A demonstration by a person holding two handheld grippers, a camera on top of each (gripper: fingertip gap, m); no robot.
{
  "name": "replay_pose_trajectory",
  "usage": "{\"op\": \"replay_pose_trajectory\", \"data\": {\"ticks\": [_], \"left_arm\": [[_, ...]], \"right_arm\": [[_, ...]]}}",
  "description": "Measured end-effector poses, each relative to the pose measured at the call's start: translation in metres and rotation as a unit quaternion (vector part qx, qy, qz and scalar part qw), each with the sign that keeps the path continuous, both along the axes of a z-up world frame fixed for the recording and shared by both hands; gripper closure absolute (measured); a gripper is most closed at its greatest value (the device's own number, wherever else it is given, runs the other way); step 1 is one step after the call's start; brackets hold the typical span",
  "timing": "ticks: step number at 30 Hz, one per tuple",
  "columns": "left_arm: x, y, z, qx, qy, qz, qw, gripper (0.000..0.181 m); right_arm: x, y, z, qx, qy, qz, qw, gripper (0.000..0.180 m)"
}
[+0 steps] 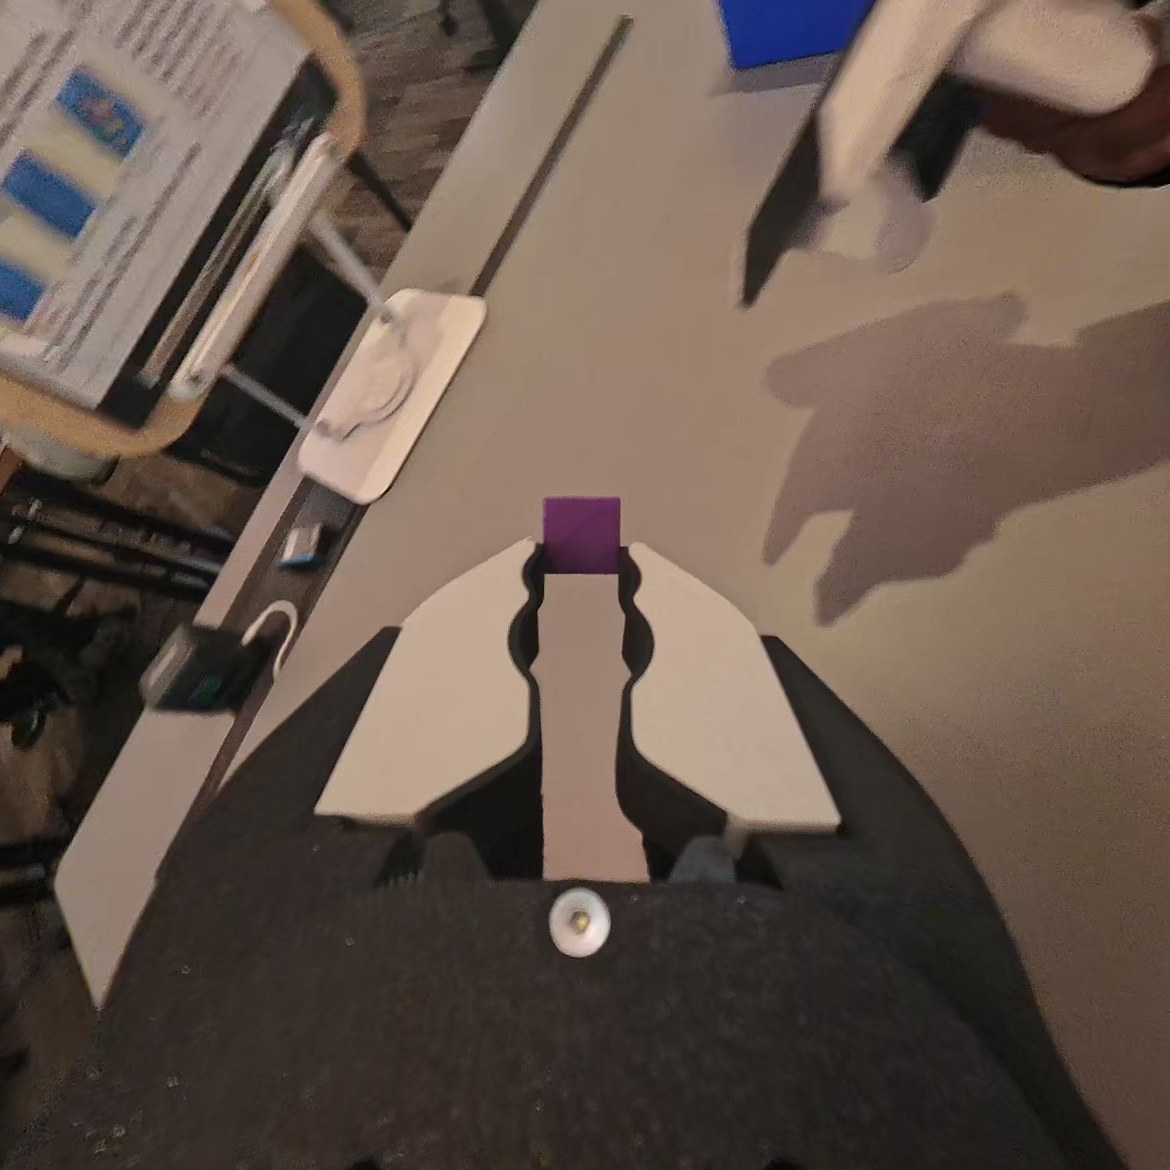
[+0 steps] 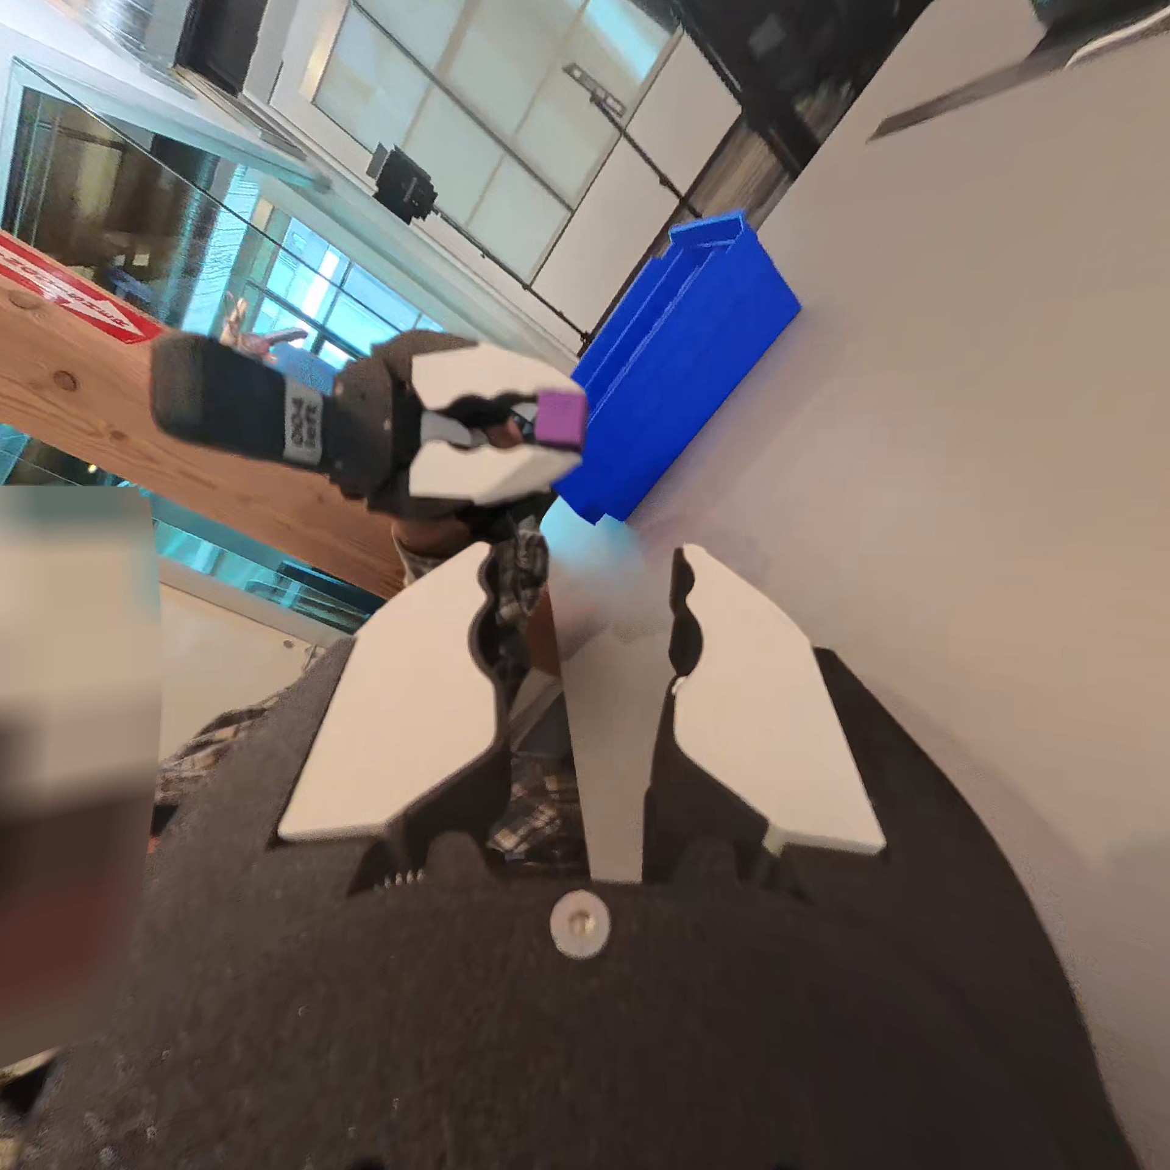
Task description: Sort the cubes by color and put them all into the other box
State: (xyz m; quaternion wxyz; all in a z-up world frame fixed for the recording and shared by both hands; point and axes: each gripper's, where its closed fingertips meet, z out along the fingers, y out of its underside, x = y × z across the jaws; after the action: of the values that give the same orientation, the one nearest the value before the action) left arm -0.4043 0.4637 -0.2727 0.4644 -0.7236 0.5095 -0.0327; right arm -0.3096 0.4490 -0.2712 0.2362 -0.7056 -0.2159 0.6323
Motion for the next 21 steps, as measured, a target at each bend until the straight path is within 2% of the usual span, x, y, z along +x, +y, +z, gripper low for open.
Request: {"op": "replay_pose_trajectory", "data": {"ticks": [3,8,9,10,11,15,18,21], "left_arm": [[0.055,-0.006,-0.014,0.009,0.022,-0.04,0.999,0.159],[0.111,-0.014,-0.021,0.002,0.001,-0.088,0.996,0.159],[0.118,-0.015,-0.022,0.004,-0.001,-0.093,0.996,0.159],[0.124,-0.015,-0.023,0.006,-0.002,-0.095,0.995,0.159],[0.129,-0.015,-0.023,0.007,-0.001,-0.096,0.995,0.159],[0.148,-0.018,-0.023,0.007,-0.037,-0.117,0.992,0.158],[0.156,-0.014,-0.035,-0.027,-0.085,-0.129,0.988,0.126],[0.157,-0.009,-0.056,-0.063,-0.13,-0.144,0.979,0.116]], "right_arm": [[0.001,-0.001,-0.008,-0.007,-0.034,0.001,0.999,0.13],[0.016,0.001,-0.018,-0.015,-0.047,-0.019,0.999,0.129],[0.019,0.0,-0.019,-0.015,-0.047,-0.018,0.999,0.135],[0.022,-0.003,-0.018,-0.015,-0.039,-0.008,0.999,0.152],[0.025,-0.004,-0.018,-0.02,-0.035,-0.008,0.999,0.158],[0.05,-0.005,-0.016,0.008,-0.048,-0.018,0.999,0.158],[0.106,0.005,-0.009,0.046,-0.082,-0.061,0.994,0.158],[0.21,0.033,-0.004,0.098,-0.182,-0.175,0.962,0.158]]}}
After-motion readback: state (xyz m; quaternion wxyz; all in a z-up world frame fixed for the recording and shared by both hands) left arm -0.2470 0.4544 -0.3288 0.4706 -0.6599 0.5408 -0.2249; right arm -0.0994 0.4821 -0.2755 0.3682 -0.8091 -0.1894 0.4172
